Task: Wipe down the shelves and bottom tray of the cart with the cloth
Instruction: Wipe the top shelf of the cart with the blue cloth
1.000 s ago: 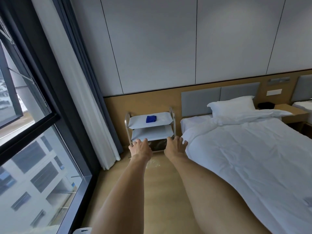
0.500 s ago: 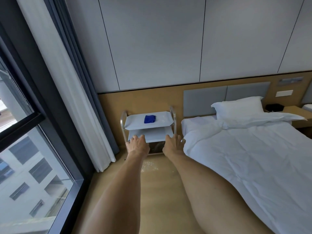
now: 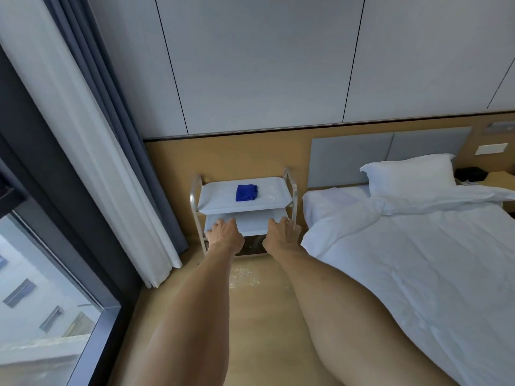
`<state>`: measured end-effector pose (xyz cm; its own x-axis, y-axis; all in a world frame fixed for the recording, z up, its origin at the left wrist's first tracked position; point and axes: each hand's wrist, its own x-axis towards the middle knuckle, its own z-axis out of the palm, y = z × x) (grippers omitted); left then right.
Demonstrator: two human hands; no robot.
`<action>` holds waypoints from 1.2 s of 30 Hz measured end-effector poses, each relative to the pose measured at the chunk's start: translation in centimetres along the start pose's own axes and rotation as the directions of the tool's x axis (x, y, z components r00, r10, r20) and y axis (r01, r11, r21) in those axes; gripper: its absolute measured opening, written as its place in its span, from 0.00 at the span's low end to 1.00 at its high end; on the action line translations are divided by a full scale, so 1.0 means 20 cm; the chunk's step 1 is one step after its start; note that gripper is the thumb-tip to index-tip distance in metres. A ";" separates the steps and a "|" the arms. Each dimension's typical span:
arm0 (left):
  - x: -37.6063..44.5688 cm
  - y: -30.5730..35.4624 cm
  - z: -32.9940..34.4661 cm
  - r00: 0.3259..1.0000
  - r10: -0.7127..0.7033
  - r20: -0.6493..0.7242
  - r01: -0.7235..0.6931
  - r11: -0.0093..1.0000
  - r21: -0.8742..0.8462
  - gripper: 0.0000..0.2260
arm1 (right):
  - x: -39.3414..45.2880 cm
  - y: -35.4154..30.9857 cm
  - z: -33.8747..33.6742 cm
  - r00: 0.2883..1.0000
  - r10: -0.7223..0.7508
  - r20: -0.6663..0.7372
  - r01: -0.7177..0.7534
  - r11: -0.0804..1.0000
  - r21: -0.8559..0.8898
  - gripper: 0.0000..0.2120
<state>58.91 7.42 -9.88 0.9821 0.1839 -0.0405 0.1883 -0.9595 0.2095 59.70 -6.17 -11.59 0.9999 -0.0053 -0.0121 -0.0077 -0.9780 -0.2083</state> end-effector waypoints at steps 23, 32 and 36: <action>2.02 0.00 0.05 0.995 -0.079 0.055 0.076 0.996 0.055 0.17 | 2.06 -0.43 0.26 0.999 -0.017 0.032 0.017 1.000 -0.011 0.18; 2.82 -0.11 0.15 0.986 -0.096 0.136 0.090 0.995 0.051 0.16 | 2.83 -0.60 0.40 0.994 -0.006 0.113 0.007 1.000 -0.012 0.17; 3.26 -0.14 0.24 0.984 -0.074 0.161 0.070 0.997 0.031 0.15 | 3.21 -0.65 0.49 0.988 0.038 0.150 -0.036 0.999 -0.020 0.15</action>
<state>122.37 21.13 -17.81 0.9526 0.2175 -0.2125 0.2562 -0.9505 0.1756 123.79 8.19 -19.30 0.9860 -0.0117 -0.1663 -0.0434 -0.9811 -0.1884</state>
